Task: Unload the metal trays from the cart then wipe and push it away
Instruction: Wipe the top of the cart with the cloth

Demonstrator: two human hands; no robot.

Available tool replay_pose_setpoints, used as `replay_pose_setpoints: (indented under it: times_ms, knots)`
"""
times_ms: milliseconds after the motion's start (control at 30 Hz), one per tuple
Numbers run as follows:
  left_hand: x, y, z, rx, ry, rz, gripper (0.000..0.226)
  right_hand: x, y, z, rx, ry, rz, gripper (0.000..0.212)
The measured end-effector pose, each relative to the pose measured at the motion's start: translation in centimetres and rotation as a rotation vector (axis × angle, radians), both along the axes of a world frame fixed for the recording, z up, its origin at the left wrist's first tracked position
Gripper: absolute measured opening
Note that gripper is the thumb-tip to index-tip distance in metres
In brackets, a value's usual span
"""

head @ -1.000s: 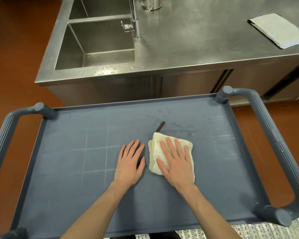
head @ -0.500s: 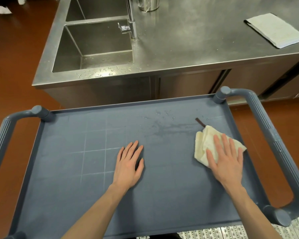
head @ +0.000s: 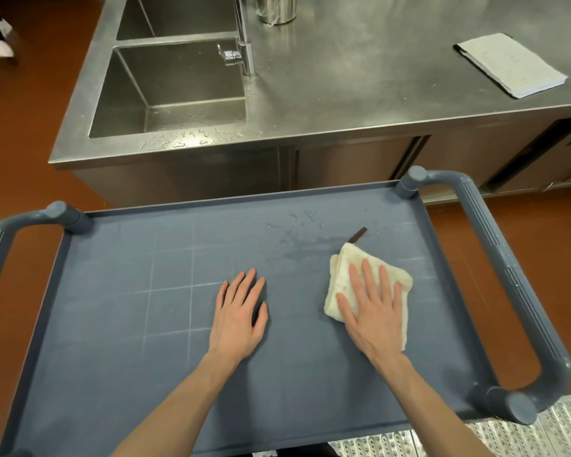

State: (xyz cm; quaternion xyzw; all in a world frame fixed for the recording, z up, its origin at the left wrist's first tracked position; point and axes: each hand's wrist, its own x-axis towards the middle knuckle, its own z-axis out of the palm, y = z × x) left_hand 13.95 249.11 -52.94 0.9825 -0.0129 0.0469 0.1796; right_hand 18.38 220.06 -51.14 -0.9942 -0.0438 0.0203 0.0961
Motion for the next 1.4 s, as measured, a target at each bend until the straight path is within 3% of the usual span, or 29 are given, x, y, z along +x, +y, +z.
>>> replay_pose_setpoints:
  times_ms: [300, 633, 1033, 1400]
  knots:
    - [0.3, 0.7, 0.1, -0.022, -0.004, -0.027, 0.051, 0.5, -2.6, 0.1, 0.008, -0.02, 0.167, 0.065]
    - [0.3, 0.7, 0.1, -0.021, -0.001, -0.027, 0.052, 0.3, -11.7, 1.4, 0.007, -0.009, -0.017, 0.067]
    - [-0.3, -0.3, -0.1, 0.01, -0.026, -0.032, 0.052, -5.0, -7.9, -0.2, 0.011, -0.019, -0.21, 0.063]
    - [0.3, -0.2, -0.3, 0.014, -0.044, -0.012, 0.052, -1.4, 2.9, -0.6, 0.048, -0.044, 0.057, 0.059]
